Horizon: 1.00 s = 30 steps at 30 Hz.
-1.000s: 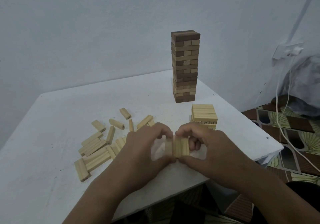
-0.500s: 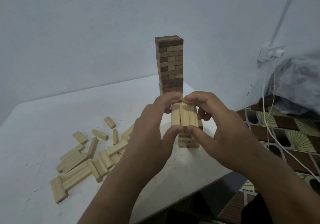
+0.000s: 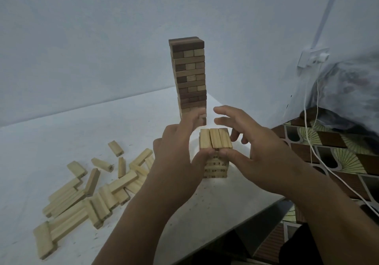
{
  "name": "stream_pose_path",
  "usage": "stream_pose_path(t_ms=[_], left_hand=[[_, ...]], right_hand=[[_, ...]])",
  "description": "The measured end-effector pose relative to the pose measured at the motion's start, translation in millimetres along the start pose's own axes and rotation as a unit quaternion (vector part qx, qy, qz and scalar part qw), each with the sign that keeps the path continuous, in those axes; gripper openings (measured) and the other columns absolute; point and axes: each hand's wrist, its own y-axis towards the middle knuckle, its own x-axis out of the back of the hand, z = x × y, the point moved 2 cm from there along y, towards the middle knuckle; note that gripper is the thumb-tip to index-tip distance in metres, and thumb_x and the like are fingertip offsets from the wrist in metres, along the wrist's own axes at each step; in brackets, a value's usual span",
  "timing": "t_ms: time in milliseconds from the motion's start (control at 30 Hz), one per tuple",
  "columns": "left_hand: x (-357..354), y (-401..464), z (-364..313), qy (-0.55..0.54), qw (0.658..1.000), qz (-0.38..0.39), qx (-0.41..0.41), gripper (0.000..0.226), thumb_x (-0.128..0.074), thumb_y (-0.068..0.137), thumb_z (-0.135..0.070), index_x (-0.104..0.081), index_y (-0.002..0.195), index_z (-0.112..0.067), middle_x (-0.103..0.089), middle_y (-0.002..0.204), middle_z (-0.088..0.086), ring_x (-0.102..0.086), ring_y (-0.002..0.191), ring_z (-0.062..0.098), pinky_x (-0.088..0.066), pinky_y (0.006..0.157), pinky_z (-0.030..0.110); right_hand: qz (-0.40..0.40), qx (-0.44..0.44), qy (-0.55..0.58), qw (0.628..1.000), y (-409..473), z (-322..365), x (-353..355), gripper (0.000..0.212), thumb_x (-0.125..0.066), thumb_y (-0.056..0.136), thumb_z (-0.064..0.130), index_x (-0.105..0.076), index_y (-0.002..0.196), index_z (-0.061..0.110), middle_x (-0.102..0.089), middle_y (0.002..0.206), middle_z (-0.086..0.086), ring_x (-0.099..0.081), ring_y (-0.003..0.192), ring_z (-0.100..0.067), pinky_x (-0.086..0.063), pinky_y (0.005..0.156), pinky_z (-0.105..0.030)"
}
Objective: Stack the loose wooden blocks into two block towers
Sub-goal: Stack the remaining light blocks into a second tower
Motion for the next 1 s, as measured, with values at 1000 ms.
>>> stream_pose_path(t_ms=[1000], left_hand=[[15, -15, -1, 0.016, 0.996, -0.079, 0.049, 0.016, -0.062, 0.09, -0.043, -0.056, 0.083, -0.056, -0.042, 0.087, -0.049, -0.047, 0.097, -0.008, -0.043, 0.105, 0.047]], right_hand=[[-0.123, 0.002, 0.005, 0.992, -19, -7, -2, 0.021, -0.067, 0.084, 0.036, -0.064, 0.104, 0.035, -0.058, 0.096, 0.031, -0.053, 0.088, -0.001, -0.038, 0.067, -0.004]])
